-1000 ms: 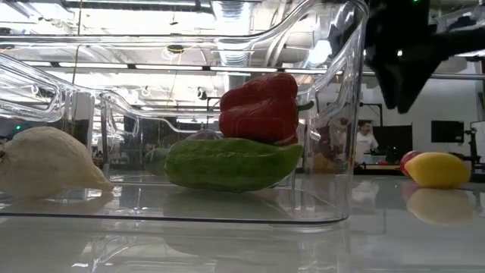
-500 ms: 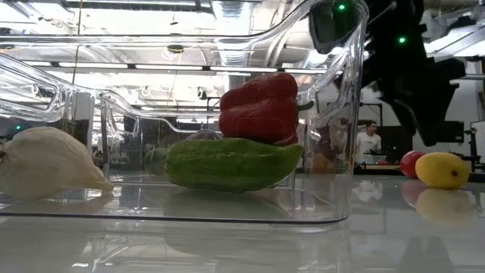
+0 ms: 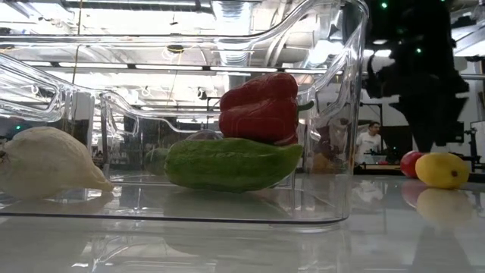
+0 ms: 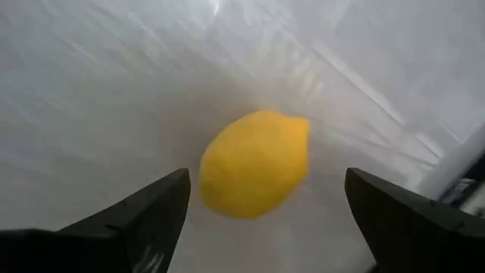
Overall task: Sort produce into baskets
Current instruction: Put the lemon into the top transparent bin
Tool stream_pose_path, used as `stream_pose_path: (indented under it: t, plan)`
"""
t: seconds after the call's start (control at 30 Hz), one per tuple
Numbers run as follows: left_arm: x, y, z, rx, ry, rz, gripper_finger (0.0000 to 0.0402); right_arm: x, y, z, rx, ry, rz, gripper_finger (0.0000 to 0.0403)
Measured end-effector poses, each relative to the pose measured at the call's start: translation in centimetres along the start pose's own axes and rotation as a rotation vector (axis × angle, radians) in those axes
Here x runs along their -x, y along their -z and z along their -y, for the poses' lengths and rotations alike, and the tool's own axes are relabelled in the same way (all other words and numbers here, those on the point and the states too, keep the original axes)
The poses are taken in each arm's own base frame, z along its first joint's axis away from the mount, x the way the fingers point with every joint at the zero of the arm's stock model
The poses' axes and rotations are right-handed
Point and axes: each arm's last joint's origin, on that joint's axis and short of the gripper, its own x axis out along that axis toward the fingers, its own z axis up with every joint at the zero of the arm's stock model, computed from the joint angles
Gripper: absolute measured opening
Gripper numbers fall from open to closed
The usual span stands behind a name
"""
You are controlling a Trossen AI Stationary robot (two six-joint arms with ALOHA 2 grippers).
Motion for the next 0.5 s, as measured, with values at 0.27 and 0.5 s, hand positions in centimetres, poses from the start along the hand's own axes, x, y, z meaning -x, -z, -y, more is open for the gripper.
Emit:
stream_pose_path:
  t: [0.27,0.5]
  plan:
    - [0.0,0.0,0.0,0.006,-0.001,-0.001,0.0352,-2.3,0.4,-0.8,0.005,-0.06,-0.009,0.0378]
    - [0.0,0.0,0.0,0.0,-0.001,-0.001,0.0352,-2.7,0.5,-0.8,0.047,-0.061,-0.009,0.033]
